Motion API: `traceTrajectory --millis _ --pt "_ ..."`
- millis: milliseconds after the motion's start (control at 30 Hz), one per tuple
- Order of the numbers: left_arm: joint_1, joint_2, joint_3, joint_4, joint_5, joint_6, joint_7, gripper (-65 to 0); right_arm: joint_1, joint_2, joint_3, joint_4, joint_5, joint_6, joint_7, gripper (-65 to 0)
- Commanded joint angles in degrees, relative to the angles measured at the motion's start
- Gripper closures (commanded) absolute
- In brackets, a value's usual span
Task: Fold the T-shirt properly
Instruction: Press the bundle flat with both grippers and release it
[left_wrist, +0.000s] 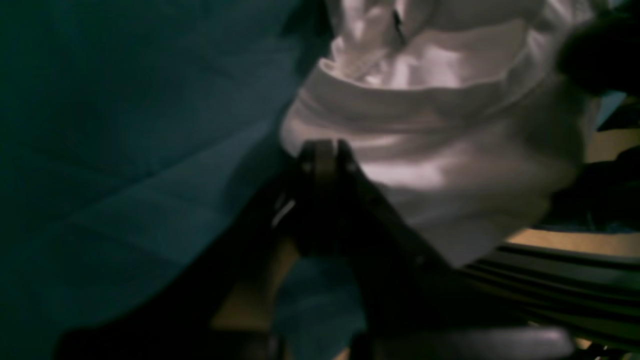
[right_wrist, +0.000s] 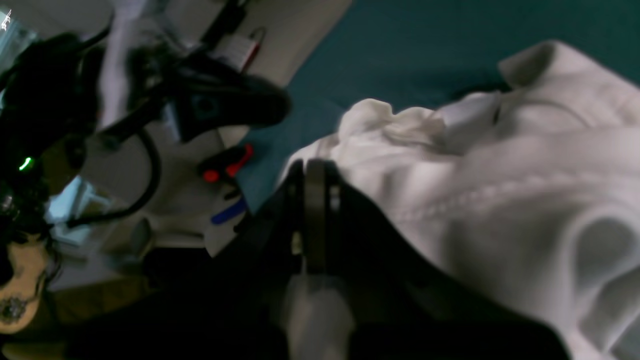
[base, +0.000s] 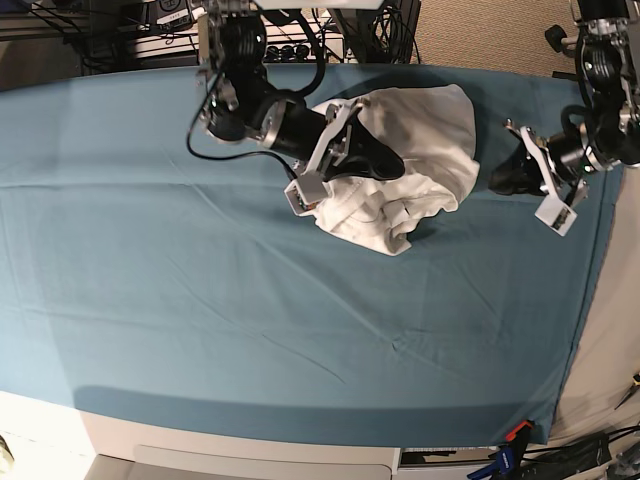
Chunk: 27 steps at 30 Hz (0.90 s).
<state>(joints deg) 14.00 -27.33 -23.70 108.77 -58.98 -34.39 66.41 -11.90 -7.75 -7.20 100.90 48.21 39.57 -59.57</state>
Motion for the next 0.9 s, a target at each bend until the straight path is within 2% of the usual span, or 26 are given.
traceTrajectory --millis 0,133,267,367,500,600,767,867 --pt "0.20 -0.39 -0.44 1.81 -1.49 -0.66 -1.25 0.0 1.64 -0.39 -0.20 -1.22 1.18 0.43 1.14 0.0" --pt "2.67 1.49 -0.44 4.28 -1.53 -1.46 -1.20 0.0 6.10 -0.35 -0.17 -8.70 -4.63 0.43 1.42 0.0" --pt "5.64 3.21 -0.48 6.43 -1.55 -1.46 -1.20 0.0 7.82 -0.35 0.98 -9.66 -12.61 -5.18 2.99 0.0" --pt "7.26 3.69 -0.48 7.91 -1.57 -1.46 -1.20 0.0 7.82 -0.35 4.00 -8.46 -13.79 -7.30 2.73 0.0" --pt "7.69 3.69 -0.48 10.23 -1.53 -1.46 -0.81 0.0 7.58 -0.33 8.09 -5.92 -13.77 -7.45 -0.26 0.0" --pt "7.93 3.69 -0.48 12.11 -1.53 -1.49 -0.83 0.0 6.32 -0.31 10.58 -3.19 -13.88 -7.52 -0.42 0.0" --pt "8.00 4.02 -0.48 12.81 -1.53 -1.49 -0.85 0.0 3.93 -0.04 12.92 -1.49 -21.68 -11.45 1.75 0.0" --pt "8.57 5.90 -0.42 12.59 -1.53 -1.46 -1.73 0.0 2.89 0.79 12.90 -1.49 -24.50 -13.35 3.82 0.0"
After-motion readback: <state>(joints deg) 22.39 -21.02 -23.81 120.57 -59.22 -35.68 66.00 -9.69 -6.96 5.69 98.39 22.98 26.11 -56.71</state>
